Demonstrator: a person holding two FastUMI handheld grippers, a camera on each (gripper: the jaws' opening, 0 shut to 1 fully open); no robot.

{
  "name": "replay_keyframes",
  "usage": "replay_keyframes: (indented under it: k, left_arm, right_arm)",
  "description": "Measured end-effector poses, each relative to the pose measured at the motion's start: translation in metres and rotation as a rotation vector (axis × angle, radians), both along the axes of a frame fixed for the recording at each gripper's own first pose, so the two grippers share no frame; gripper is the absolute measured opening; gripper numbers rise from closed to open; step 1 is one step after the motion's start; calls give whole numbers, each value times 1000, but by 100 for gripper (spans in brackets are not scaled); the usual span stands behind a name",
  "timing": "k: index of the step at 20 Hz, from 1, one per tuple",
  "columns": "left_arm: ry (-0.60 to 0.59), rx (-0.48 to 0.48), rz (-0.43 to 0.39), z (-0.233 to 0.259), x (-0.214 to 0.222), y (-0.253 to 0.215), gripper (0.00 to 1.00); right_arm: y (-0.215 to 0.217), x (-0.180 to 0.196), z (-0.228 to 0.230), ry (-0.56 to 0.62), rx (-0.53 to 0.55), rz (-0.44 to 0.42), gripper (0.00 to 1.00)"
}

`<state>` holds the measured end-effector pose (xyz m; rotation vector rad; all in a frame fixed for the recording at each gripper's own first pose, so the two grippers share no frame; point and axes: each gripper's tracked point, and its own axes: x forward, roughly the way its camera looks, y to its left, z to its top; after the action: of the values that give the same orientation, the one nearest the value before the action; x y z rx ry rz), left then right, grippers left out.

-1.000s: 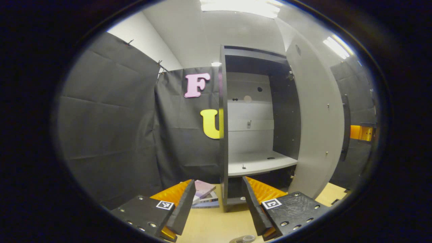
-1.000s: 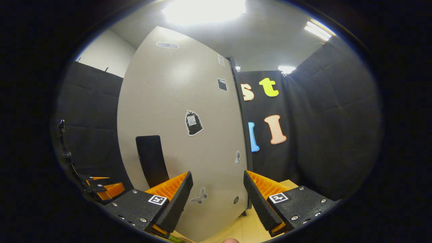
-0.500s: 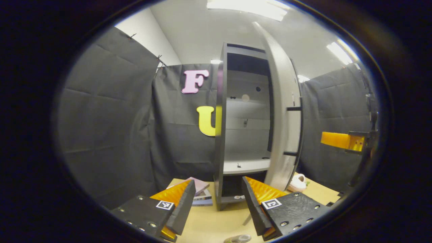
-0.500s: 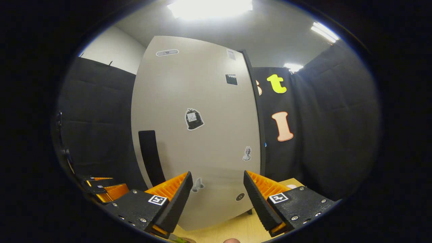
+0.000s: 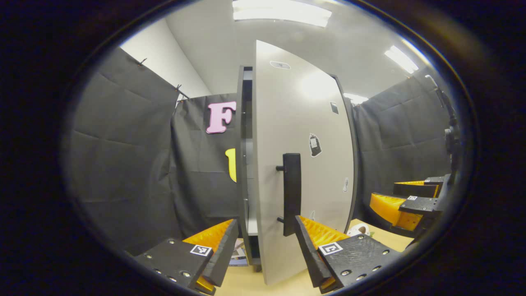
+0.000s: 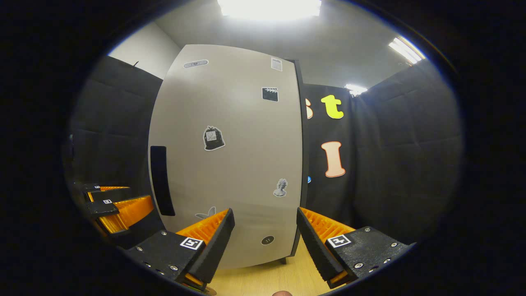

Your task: Open the cabinet door with the right hand, grasp the bottle in the cabinet with the left hand and place it on the coaster, then close the cabinet door with the right hand.

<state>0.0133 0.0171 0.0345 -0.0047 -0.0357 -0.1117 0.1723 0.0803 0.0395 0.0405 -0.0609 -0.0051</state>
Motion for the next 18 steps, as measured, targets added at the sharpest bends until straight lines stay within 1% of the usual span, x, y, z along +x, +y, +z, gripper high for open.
replay_keyframes:
  k: [1, 2, 4, 6, 7, 8, 9, 11, 14, 15, 16, 17, 18]
  left_arm:
    - [11, -4, 7, -1, 6, -3, 78]
    - [4, -10, 18, 1, 10, -3, 82]
    - [-23, -11, 47, 8, 7, -1, 75]
    - [-30, -14, 78, 9, -2, -5, 82]
    - [-47, -15, 87, 16, -2, -8, 78]
    - [-67, -11, 92, 22, -3, -10, 75]
    - [-75, -2, 102, 26, 0, -9, 78]
    - [-78, 12, 113, 27, 0, -10, 81]
    - [-120, 12, 77, 39, -3, -22, 83]
    - [-128, 19, 74, 42, -3, -26, 83]
    - [-132, 24, 70, 41, -1, -29, 83]
    - [-129, 20, 65, 42, -4, -33, 78]
    - [-122, 10, 58, 39, -4, -35, 78]
  right_arm:
    - [1, 4, 1, 4, 12, 11, 94]
    - [0, 8, 2, 8, 25, 13, 94]
    - [2, 17, 2, 15, 38, 19, 94]
    - [5, 23, 4, 22, 34, 27, 94]
    - [6, 23, 6, 16, 23, 28, 94]
    - [7, 23, 8, 6, 12, 27, 90]
    - [7, 22, 7, 7, 10, 22, 94]
    - [10, 20, 4, 8, 16, 20, 94]
    - [11, 10, 10, -24, 5, 11, 94]
    - [8, 8, 14, -41, 2, -1, 90]
    - [6, 4, 19, -61, 4, -5, 90]
    - [6, 5, 21, -75, 5, -9, 94]
    - [4, 3, 21, -78, 4, -15, 93]
